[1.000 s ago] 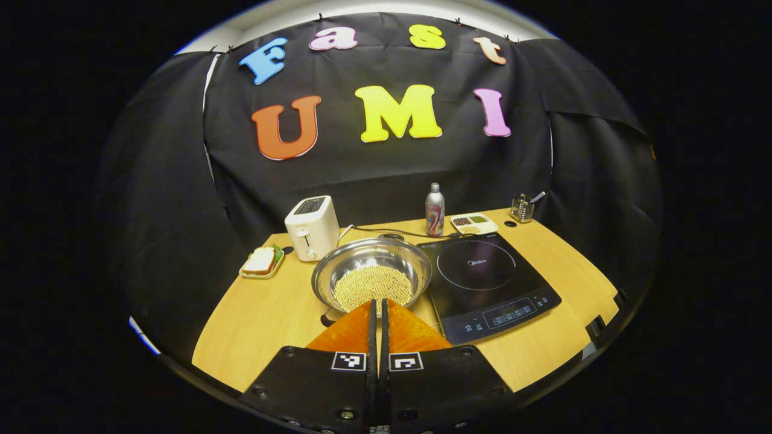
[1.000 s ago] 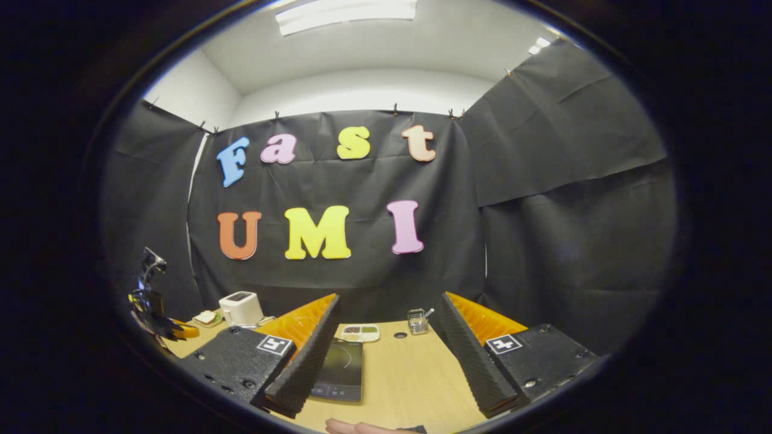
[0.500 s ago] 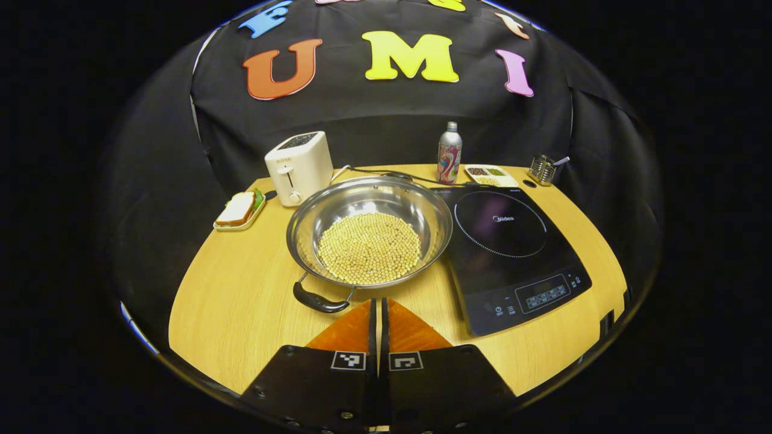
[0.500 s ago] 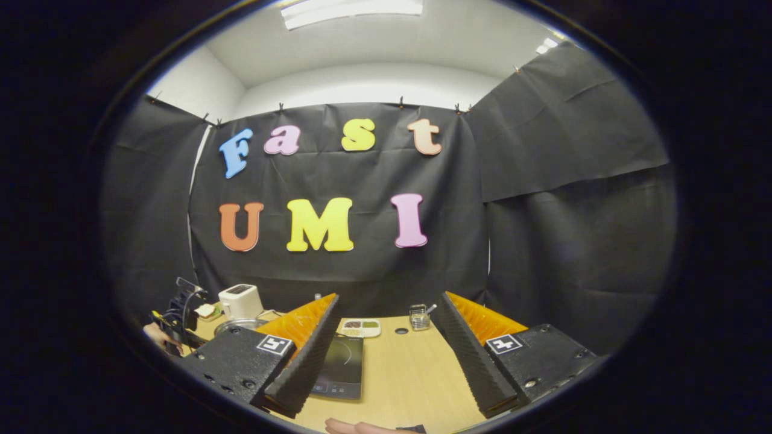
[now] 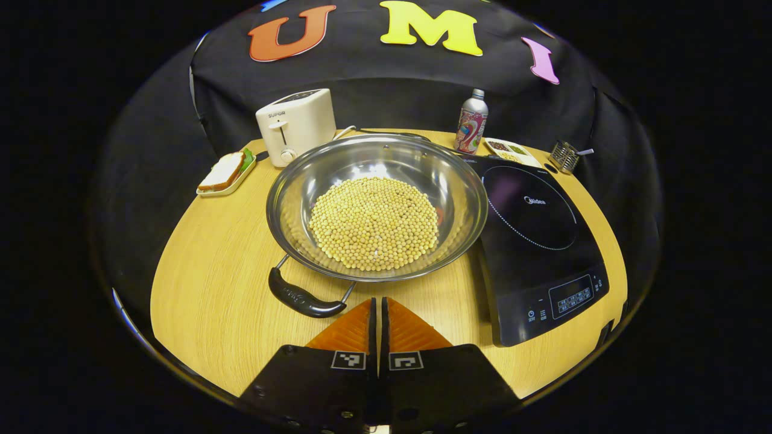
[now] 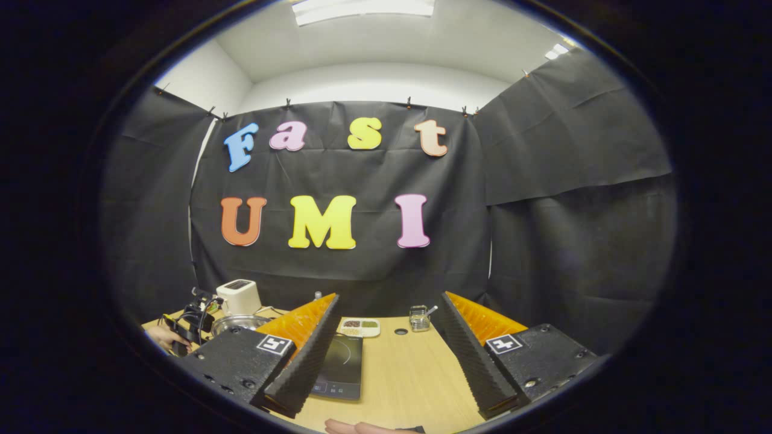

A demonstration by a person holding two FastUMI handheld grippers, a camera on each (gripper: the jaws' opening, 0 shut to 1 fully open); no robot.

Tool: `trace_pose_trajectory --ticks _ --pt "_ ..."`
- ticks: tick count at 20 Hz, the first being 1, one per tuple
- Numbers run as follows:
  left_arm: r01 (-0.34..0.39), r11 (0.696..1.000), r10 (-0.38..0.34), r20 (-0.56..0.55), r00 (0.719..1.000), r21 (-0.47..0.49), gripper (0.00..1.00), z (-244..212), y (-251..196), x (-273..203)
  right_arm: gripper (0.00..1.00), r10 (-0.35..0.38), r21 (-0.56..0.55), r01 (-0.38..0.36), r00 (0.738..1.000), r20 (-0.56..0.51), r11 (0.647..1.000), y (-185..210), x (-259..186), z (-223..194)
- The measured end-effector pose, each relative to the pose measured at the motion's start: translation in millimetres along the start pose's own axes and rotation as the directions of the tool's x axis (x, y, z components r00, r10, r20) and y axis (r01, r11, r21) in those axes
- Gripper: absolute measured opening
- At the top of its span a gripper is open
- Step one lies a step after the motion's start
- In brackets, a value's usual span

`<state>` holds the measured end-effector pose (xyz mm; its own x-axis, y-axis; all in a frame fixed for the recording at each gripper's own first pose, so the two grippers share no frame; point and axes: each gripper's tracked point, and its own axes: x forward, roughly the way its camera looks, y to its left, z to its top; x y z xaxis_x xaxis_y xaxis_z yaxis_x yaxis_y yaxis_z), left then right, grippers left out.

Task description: First push the handle of the pot to place it horizontally, then grasp the pot with both hands and set it on the induction cooktop.

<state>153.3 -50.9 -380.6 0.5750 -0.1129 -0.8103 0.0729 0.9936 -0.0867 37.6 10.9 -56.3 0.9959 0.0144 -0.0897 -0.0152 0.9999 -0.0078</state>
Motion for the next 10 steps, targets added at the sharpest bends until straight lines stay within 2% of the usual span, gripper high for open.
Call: trace_pose_trajectory --ticks 2,7,10 --pt "0.02 0.999 -0.021 -0.014 1.0 -0.033 0.0 -4 2 3 1.0 -0.006 -0.013 0.006 1.0 0.022 1.0 1 7 6" --pt "0.017 0.994 -0.017 -0.005 1.0 -0.104 0.0 1 25 5 1.0 -0.035 -0.026 0.037 0.997 0.067 0.999 3 19 19" --pt "0.001 0.992 -0.002 -0.001 1.0 -0.129 0.0 5 43 10 0.99 -0.004 -0.008 0.004 0.998 0.064 1.0 18 25 19"
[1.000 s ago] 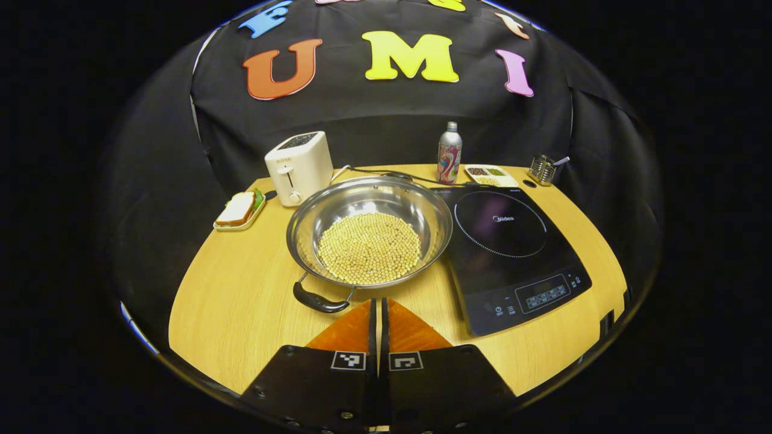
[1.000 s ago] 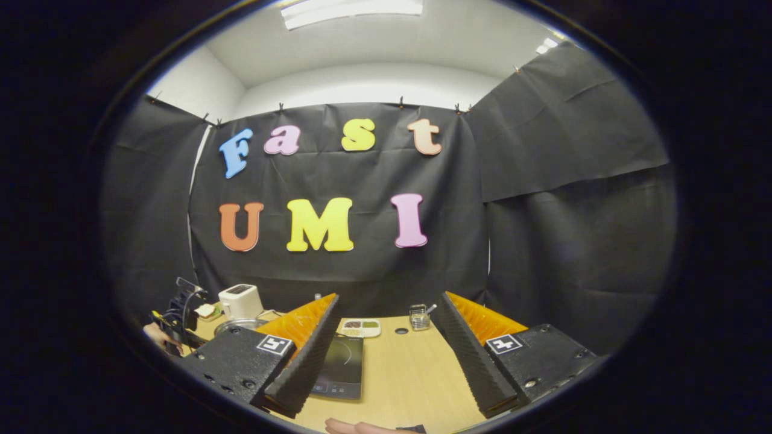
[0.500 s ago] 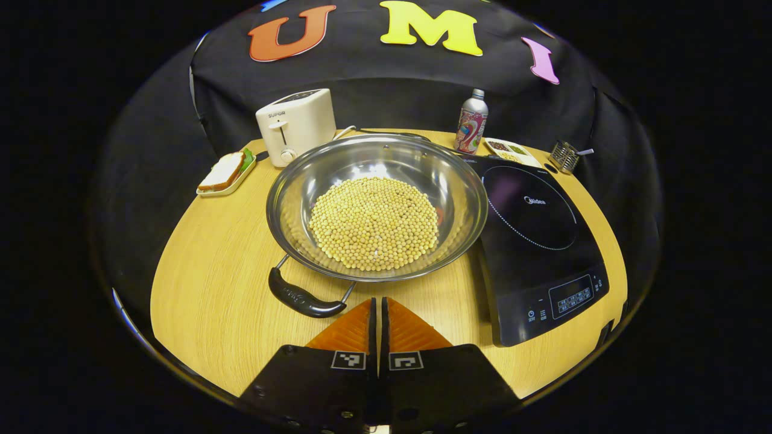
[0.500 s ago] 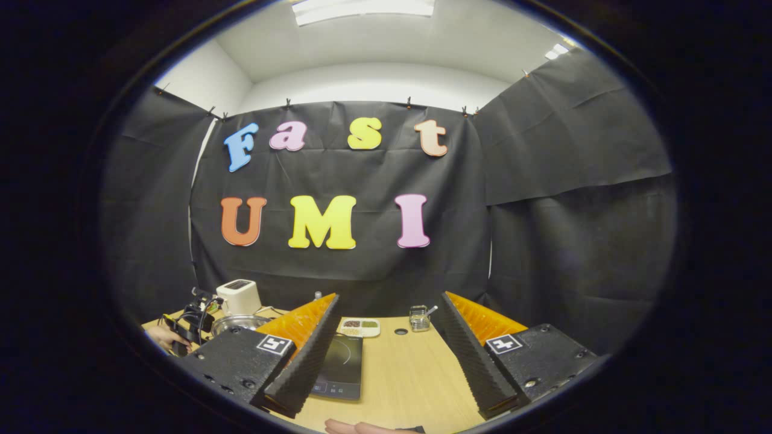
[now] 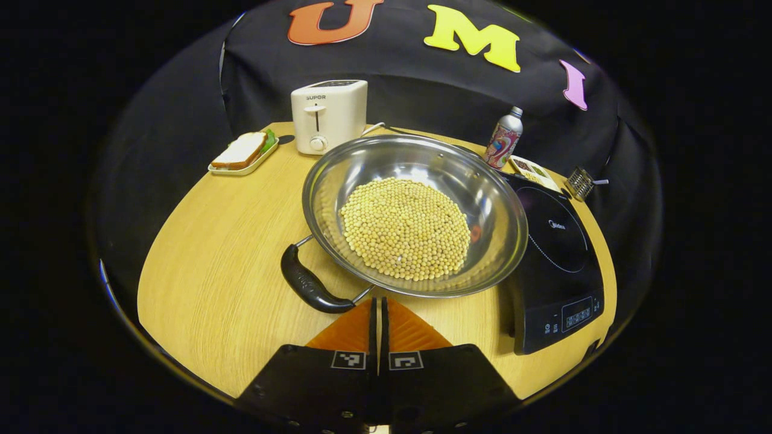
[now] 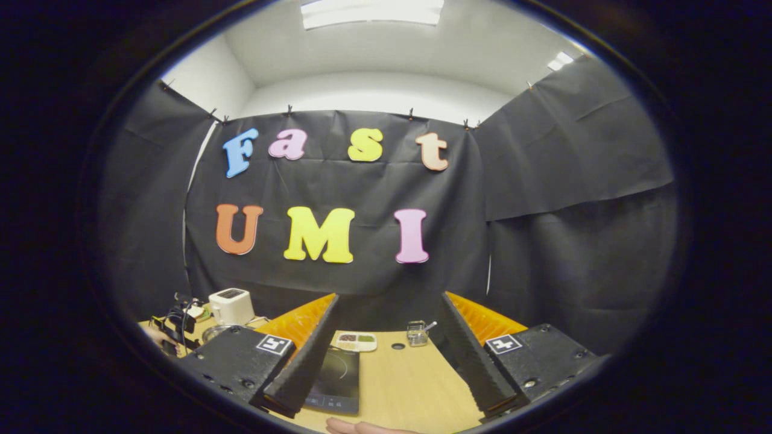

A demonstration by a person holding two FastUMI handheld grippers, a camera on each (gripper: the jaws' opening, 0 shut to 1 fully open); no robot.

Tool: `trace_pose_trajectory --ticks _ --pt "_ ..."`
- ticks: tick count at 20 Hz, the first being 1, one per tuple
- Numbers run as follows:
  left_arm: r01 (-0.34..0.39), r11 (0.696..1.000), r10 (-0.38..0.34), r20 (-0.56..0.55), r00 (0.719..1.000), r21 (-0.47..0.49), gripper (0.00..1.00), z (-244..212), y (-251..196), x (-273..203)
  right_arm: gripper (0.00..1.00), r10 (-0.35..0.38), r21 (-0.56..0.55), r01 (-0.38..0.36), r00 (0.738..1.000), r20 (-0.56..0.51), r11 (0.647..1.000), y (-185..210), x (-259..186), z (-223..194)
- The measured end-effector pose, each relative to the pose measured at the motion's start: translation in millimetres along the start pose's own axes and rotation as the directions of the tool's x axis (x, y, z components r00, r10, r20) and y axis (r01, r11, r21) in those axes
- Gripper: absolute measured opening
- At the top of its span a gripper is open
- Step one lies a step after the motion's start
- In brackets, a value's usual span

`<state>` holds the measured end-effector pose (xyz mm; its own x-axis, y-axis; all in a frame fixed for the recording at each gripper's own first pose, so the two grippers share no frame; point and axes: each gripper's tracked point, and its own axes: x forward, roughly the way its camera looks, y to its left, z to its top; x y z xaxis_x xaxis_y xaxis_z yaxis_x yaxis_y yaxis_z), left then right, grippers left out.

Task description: First push the handle of the pot to place it horizontally, then grasp the pot with both hands and set it on the induction cooktop.

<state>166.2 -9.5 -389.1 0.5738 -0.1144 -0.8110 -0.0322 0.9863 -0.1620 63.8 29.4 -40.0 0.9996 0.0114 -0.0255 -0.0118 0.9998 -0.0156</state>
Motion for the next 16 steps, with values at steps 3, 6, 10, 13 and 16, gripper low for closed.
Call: trace_pose_trajectory --ticks 3,6,10,13,16 --pt "-0.032 0.999 0.032 -0.016 0.999 -0.006 0.0 4 17 6 0.99 0.021 0.004 -0.021 1.0 -0.009 1.0 12 11 -2" --pt "-0.052 0.998 0.051 -0.046 0.998 -0.027 0.0 3 33 14 0.99 0.053 0.02 -0.052 0.998 -0.026 0.998 28 23 -6" --pt "-0.082 0.995 0.079 -0.054 0.995 -0.051 0.0 14 46 21 1.0 0.095 0.032 -0.094 0.995 -0.039 0.995 43 39 -10" --pt "-0.097 0.994 0.094 -0.061 0.994 -0.056 0.0 23 56 26 0.99 0.1 0.027 -0.099 0.994 -0.05 0.995 49 54 -14" --pt "-0.125 0.991 0.122 -0.061 0.991 -0.054 0.0 31 68 33 0.99 0.088 0.022 -0.087 0.994 -0.063 0.996 51 67 -20"
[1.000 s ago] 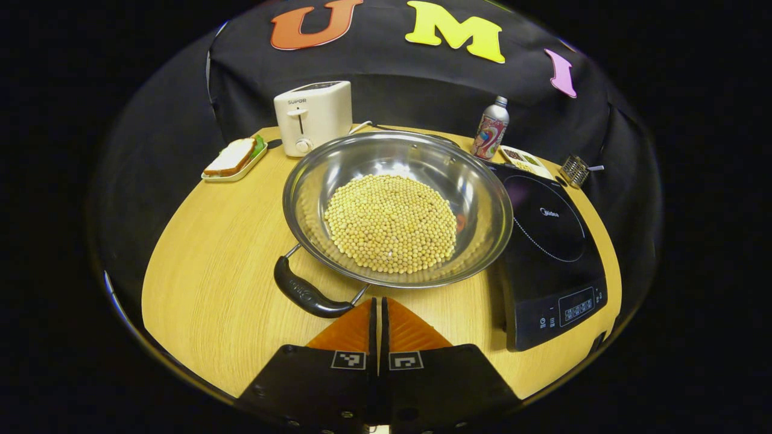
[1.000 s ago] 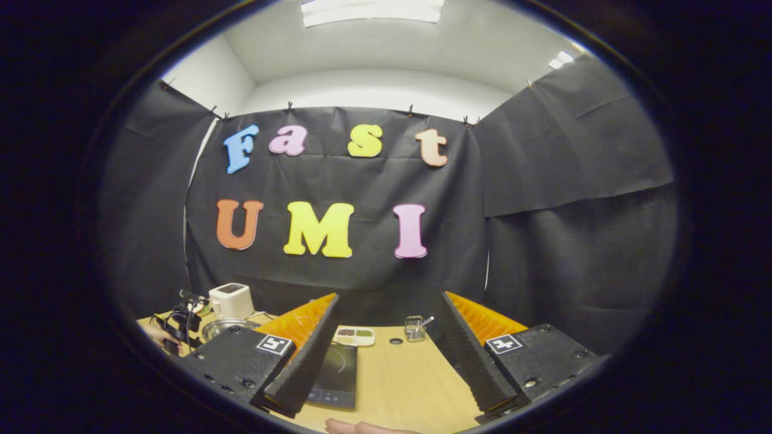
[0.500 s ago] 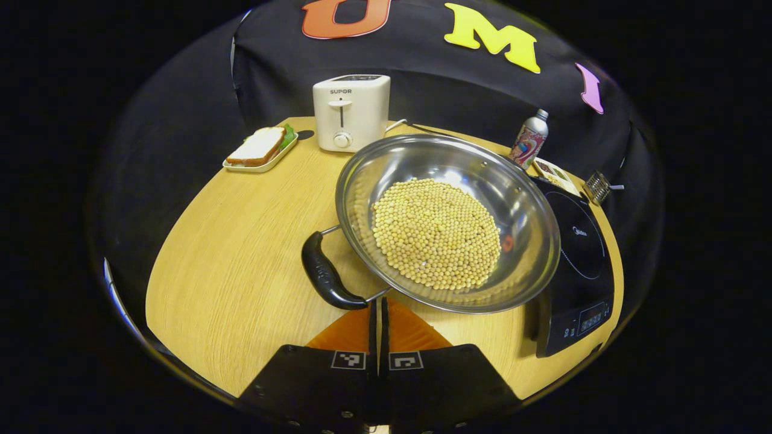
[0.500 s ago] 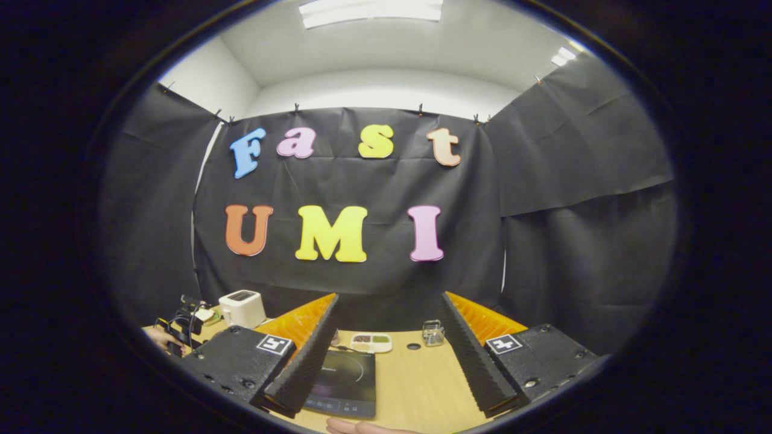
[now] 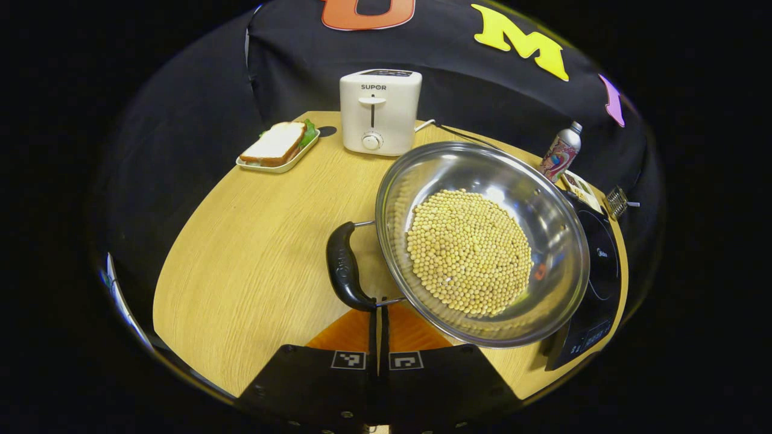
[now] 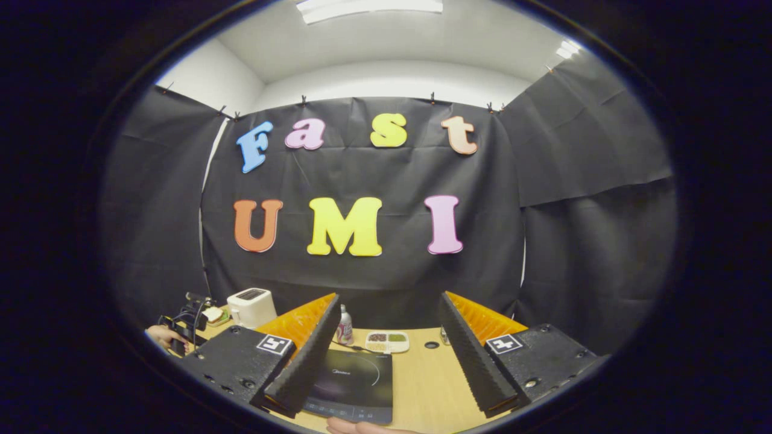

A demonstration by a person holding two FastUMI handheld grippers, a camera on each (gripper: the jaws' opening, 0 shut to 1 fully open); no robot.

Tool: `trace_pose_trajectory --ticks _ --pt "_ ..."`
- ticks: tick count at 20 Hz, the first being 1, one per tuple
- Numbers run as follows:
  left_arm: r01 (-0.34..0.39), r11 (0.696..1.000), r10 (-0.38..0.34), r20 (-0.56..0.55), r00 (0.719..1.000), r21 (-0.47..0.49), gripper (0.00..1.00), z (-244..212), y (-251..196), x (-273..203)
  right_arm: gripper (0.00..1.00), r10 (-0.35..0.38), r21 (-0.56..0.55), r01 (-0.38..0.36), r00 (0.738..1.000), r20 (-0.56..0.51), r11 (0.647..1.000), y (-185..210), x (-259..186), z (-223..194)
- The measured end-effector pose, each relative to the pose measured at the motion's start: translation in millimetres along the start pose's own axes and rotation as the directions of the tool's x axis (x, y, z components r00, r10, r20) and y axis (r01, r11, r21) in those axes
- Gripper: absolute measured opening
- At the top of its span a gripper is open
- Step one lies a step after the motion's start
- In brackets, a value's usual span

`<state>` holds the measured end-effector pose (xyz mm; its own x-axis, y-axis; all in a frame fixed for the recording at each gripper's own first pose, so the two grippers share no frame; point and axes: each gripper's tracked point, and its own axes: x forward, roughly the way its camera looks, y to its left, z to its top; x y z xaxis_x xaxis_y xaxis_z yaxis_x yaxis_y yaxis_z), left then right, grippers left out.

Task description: First push the handle of the pot to place it horizontally, then grasp the pot with both hands and set it on the induction cooktop.

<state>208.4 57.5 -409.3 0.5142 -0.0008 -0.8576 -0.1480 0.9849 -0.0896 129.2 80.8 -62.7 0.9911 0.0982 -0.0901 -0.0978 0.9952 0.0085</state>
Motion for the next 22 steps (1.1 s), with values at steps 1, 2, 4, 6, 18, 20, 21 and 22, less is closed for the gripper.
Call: trace_pose_trajectory --ticks 1,2,4,6,18,20,21,22 --pt "-0.012 1.0 0.012 0.004 1.0 0.006 0.0 4 4 3 0.99 -0.001 0.004 0.001 1.0 -0.003 1.0 1 5 -1" --pt "-0.022 1.0 0.022 0.002 1.0 0.007 0.0 6 7 7 0.99 0.002 0.011 -0.002 1.0 -0.006 1.0 4 8 -3" --pt "-0.027 1.0 0.027 -0.002 1.0 0.007 0.0 11 11 11 0.99 -0.008 0.02 0.008 1.0 -0.014 1.0 4 15 -8" --pt "-0.031 0.999 0.031 -0.002 1.0 0.013 0.0 18 15 16 0.99 -0.022 0.02 0.023 1.0 -0.017 1.0 4 22 -14" --pt "-0.056 0.998 0.056 0.014 0.998 0.033 0.0 59 34 45 0.99 -0.035 0.025 0.037 0.997 -0.072 0.999 41 58 -48" --pt "-0.054 0.998 0.054 0.015 0.998 0.038 0.0 60 36 43 0.99 -0.035 0.013 0.036 0.996 -0.084 0.999 47 64 -54" --pt "-0.057 0.998 0.056 0.019 0.998 0.035 0.01 60 37 41 0.99 -0.033 0.01 0.034 0.995 -0.089 0.999 50 66 -58" --pt "-0.059 0.998 0.058 0.024 0.998 0.031 0.01 60 39 38 0.99 -0.032 0.008 0.033 0.995 -0.096 0.999 53 68 -62"
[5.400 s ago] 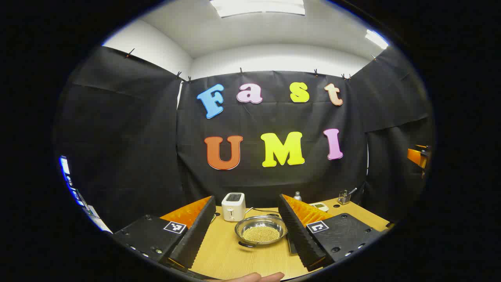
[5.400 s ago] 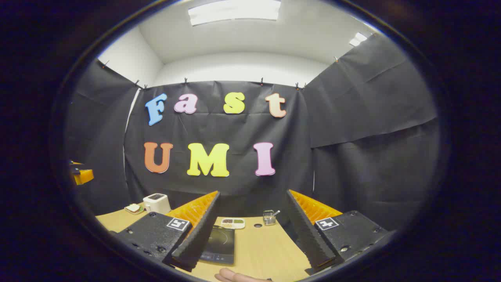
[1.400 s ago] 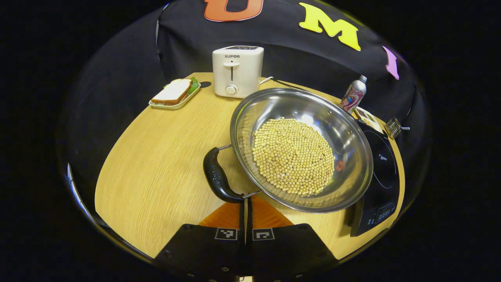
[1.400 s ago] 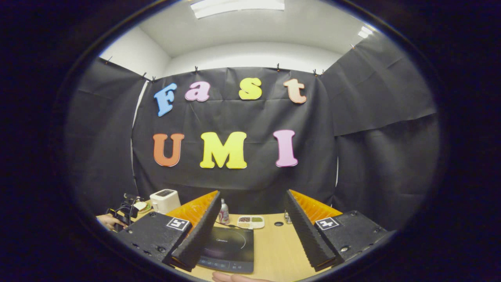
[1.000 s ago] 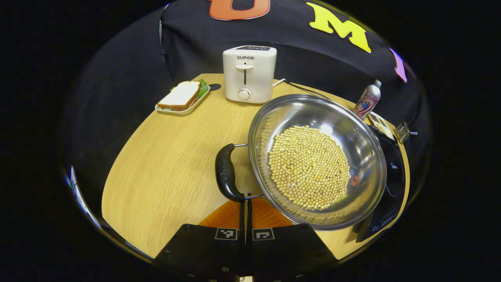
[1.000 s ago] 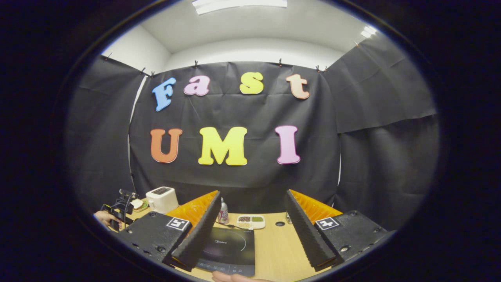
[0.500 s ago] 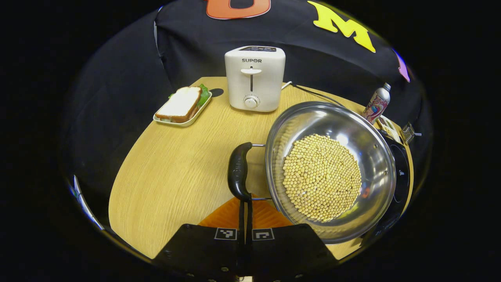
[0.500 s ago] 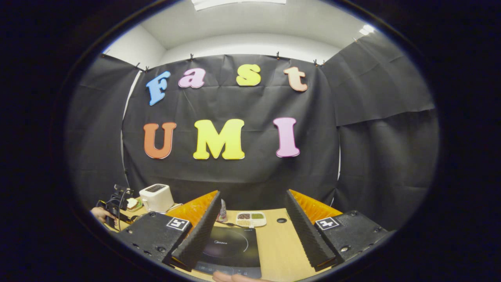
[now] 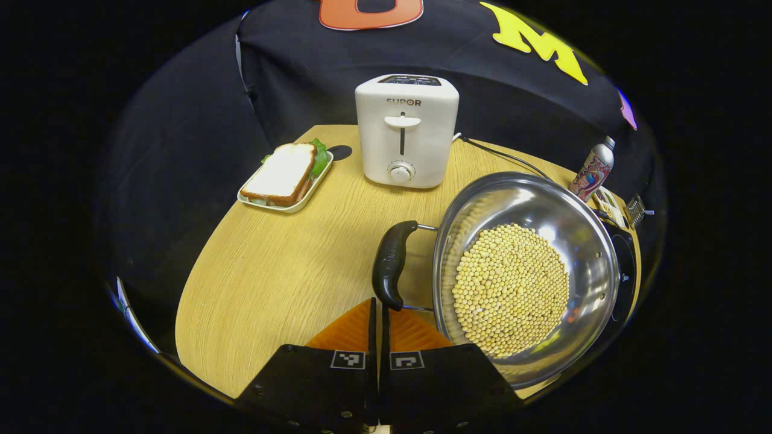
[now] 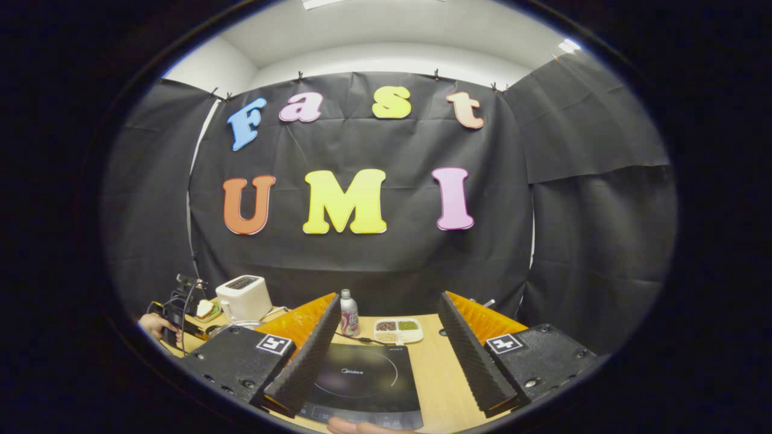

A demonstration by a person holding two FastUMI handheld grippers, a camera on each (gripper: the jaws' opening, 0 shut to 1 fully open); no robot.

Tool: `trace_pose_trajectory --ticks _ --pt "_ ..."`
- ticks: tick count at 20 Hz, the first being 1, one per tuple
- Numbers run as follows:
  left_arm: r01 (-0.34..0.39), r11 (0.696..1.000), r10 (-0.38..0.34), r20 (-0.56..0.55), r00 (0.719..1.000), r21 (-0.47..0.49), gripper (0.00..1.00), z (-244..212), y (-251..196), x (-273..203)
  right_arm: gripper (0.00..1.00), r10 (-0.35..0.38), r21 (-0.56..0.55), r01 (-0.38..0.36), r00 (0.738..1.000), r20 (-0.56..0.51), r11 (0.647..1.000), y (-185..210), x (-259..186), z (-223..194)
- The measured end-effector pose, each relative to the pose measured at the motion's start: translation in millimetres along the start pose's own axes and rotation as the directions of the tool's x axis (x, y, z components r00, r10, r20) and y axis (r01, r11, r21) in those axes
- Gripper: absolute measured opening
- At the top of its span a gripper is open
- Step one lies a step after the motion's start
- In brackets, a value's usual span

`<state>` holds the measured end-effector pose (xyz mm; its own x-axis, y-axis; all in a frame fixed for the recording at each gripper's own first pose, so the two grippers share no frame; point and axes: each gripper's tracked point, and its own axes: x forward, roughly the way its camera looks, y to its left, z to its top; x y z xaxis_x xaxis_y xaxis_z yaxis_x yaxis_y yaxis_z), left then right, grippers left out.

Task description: First push the handle of the pot to place it horizontally, then grasp the pot with both hands and set it on the induction cooktop.

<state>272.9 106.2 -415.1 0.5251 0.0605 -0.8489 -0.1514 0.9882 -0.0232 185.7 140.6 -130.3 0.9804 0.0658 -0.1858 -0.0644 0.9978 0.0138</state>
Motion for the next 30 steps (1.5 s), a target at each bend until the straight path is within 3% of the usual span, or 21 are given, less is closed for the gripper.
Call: trace_pose_trajectory --ticks 4,5,6,7,8,10,11,20,25,30 --pt "0.02 0.999 -0.023 0.075 0.997 0.043 0.0 5 1 -25 0.99 0.01 -0.011 -0.01 0.999 -0.045 1.0 18 14 -26" --pt "0.055 0.998 -0.058 0.083 0.995 0.041 0.2 3 -6 -35 0.99 0.018 -0.013 -0.019 0.998 -0.061 1.0 25 19 -34" --pt "0.079 0.996 -0.082 0.096 0.992 0.036 0.11 3 -11 -42 0.99 0.028 -0.013 -0.029 0.997 -0.078 1.0 32 23 -43" --pt "0.069 0.997 -0.074 0.123 0.99 0.047 0.44 5 -9 -50 0.99 0.031 -0.01 -0.032 0.995 -0.095 0.999 38 28 -52" --pt "0.055 0.996 -0.065 0.151 0.986 0.067 0.65 8 -6 -56 1.0 0.027 -0.01 -0.029 0.993 -0.113 1.0 41 34 -62" --pt "0.082 0.992 -0.1 0.184 0.978 0.101 0.82 8 -13 -70 1.0 0.017 -0.01 -0.019 0.989 -0.147 1.0 50 45 -79" --pt "0.111 0.99 -0.126 0.199 0.972 0.088 0.98 9 -21 -76 0.99 0.026 -0.006 -0.027 0.986 -0.163 1.0 58 52 -87" --pt "0.207 0.975 -0.223 0.265 0.938 0.087 0.97 26 -40 -74 0.99 0.108 -0.001 -0.116 0.931 -0.349 0.993 128 96 -175" --pt "0.182 0.981 -0.193 0.209 0.959 0.071 0.96 24 -29 -36 1.0 0.139 0.035 -0.139 0.87 -0.472 0.99 163 117 -228" --pt "0.188 0.98 -0.197 0.17 0.966 0.066 0.96 26 -30 -5 0.99 0.119 0.02 -0.128 0.842 -0.526 0.992 178 141 -259"
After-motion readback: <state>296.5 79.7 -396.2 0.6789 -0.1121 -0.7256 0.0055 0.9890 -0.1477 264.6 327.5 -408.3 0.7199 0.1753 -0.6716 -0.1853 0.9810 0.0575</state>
